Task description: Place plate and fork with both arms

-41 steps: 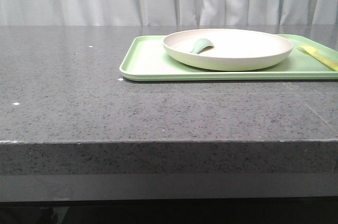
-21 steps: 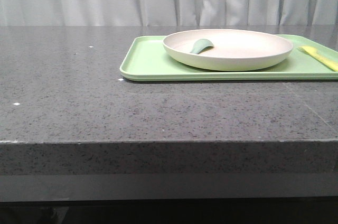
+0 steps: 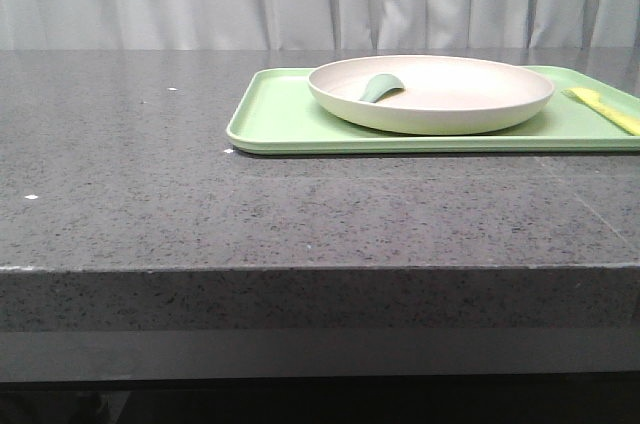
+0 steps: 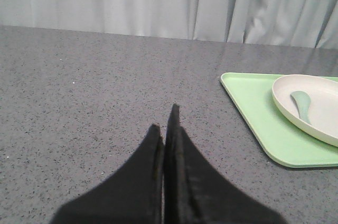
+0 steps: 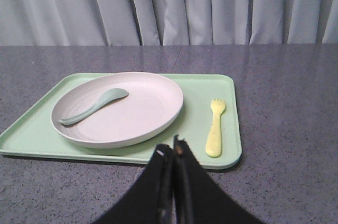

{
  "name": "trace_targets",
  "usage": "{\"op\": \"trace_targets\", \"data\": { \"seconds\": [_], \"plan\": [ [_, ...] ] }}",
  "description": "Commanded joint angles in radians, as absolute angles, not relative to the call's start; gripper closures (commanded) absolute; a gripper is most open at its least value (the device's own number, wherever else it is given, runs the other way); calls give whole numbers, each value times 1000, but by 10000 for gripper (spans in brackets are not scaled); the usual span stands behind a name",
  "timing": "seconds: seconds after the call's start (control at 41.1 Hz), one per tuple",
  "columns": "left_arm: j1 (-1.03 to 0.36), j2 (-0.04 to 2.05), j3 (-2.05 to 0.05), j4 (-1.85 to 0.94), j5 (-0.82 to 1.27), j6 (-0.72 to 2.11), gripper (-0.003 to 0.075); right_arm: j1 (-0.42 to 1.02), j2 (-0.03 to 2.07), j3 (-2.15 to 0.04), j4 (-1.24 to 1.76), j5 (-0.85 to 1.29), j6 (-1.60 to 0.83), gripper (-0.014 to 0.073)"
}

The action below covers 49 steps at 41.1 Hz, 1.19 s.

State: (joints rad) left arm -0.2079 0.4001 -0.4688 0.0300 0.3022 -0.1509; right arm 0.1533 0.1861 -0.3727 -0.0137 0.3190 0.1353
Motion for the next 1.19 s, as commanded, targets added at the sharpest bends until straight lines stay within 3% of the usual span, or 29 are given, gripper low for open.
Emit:
{"op": "trace_targets", "data": {
  "seconds": [0.0,0.9,1.168],
  "plan": [
    [-204,406,-495,32,217,-153,738,155,186,-399,-28,244,125,571],
    [-204,402,-474,38,197,-150,738,155,187,-399,-28,246,125,571],
    [-132,355,-390,-46,147,-85,738,155,187,-399,-28,246,125,571]
  ]
}}
